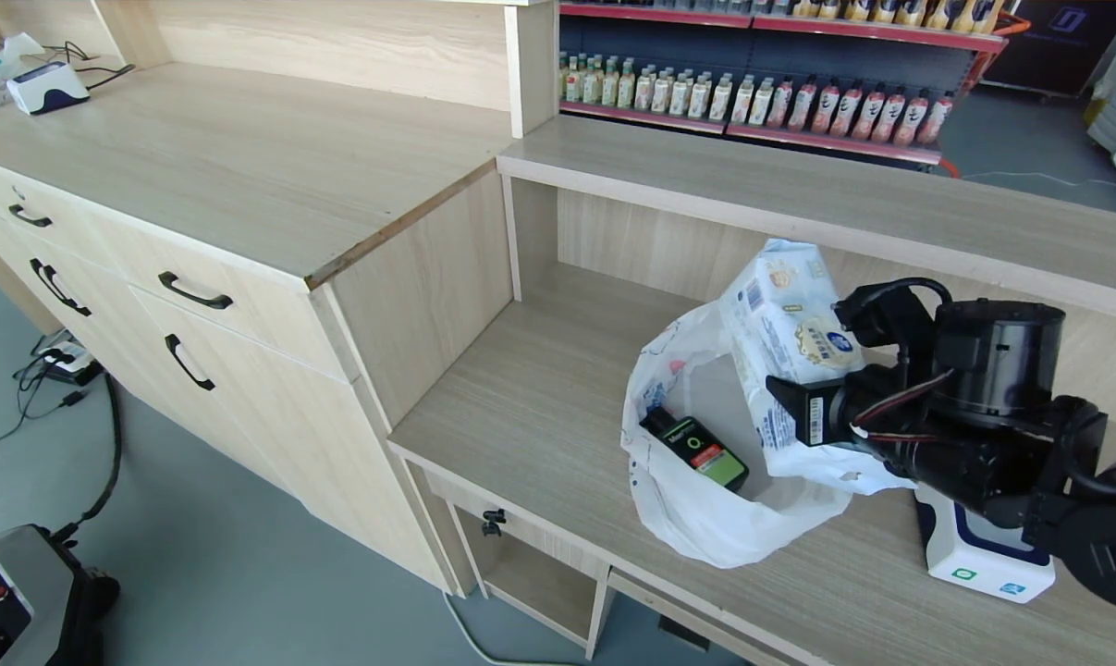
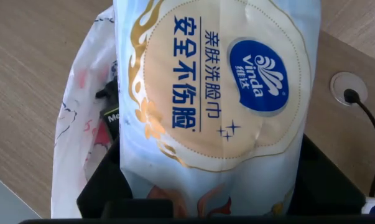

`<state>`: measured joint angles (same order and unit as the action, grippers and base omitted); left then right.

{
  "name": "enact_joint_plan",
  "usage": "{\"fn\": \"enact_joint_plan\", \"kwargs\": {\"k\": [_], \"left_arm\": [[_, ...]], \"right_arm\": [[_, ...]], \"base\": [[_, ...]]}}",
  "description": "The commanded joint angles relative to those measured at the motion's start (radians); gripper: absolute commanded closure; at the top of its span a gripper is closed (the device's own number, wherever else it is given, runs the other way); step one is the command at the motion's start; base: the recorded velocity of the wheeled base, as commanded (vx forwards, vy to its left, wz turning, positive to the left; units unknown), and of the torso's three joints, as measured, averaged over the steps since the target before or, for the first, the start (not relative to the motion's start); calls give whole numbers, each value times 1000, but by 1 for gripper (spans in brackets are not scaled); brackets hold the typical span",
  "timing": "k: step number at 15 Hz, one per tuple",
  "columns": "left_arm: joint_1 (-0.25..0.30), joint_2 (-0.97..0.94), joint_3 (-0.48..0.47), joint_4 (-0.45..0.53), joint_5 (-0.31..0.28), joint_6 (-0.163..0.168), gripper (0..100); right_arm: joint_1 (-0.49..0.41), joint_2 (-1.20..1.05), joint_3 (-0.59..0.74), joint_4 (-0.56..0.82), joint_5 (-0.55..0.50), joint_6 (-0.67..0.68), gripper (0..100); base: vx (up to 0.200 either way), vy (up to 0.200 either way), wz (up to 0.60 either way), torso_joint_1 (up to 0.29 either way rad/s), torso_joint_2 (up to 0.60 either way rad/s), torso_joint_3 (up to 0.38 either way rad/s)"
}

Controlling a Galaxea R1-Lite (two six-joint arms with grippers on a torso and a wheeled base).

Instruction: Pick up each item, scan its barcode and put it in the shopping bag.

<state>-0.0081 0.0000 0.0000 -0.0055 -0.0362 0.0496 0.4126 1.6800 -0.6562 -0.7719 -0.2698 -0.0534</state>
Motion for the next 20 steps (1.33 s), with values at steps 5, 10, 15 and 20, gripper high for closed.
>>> {"fn": "enact_joint_plan", "kwargs": {"k": [5, 10, 15, 20], "left_arm": [[0, 0, 0, -1, 1, 1, 0], [0, 0, 0, -1, 1, 1, 0], [0, 0, 0, -1, -1, 0, 0], [0, 0, 0, -1, -1, 0, 0]], "right_arm": [[-5, 30, 75, -61, 81, -9, 100], [-47, 93, 30, -135, 92, -13, 100], [-52, 112, 96, -142, 93, -14, 100], [-52, 93, 162, -141, 93, -36, 100]], "base": [[0, 0, 0, 0, 0, 0], [0, 0, 0, 0, 0, 0], [0, 0, 0, 0, 0, 0], [0, 0, 0, 0, 0, 0]]}}
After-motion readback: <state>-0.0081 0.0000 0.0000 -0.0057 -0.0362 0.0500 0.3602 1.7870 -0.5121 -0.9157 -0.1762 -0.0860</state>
